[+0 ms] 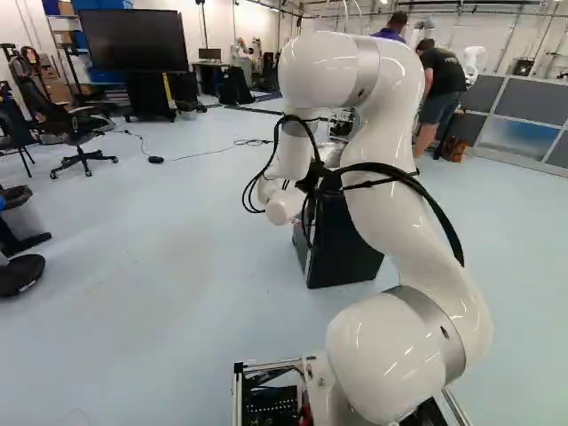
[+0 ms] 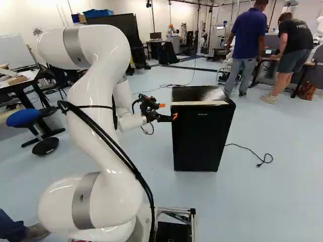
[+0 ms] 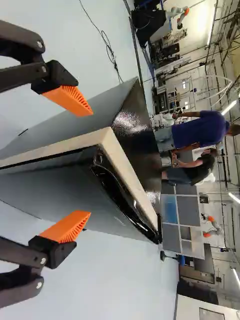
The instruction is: Grab a drink from the fridge
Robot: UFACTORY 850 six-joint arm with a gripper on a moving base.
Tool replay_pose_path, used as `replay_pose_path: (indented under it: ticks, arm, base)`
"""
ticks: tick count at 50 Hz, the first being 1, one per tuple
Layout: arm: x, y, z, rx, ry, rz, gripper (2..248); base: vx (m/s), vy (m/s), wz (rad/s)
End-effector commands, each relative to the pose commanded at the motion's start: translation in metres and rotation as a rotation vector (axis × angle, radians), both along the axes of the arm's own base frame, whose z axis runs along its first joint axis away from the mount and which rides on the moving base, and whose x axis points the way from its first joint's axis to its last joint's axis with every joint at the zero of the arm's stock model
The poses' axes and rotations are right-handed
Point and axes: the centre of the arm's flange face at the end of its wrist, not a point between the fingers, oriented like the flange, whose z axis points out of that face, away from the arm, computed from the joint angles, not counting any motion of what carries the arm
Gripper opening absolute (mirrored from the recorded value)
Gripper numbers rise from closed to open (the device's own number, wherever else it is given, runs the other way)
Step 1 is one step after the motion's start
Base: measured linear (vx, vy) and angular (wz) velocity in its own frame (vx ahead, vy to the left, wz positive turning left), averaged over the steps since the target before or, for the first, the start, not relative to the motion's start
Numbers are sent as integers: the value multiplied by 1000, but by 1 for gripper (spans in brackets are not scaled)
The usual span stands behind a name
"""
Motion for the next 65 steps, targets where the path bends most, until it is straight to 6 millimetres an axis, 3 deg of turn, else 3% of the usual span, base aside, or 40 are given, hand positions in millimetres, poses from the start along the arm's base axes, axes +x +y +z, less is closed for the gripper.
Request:
replay_pose_path:
  ticks: [38,65]
  arm:
    - [-5,-21,1,-1,7,-40,247]
    - [-8,-23,1,-2,10,-43,247]
  base:
    - [0,0,0]
    - [0,0,0]
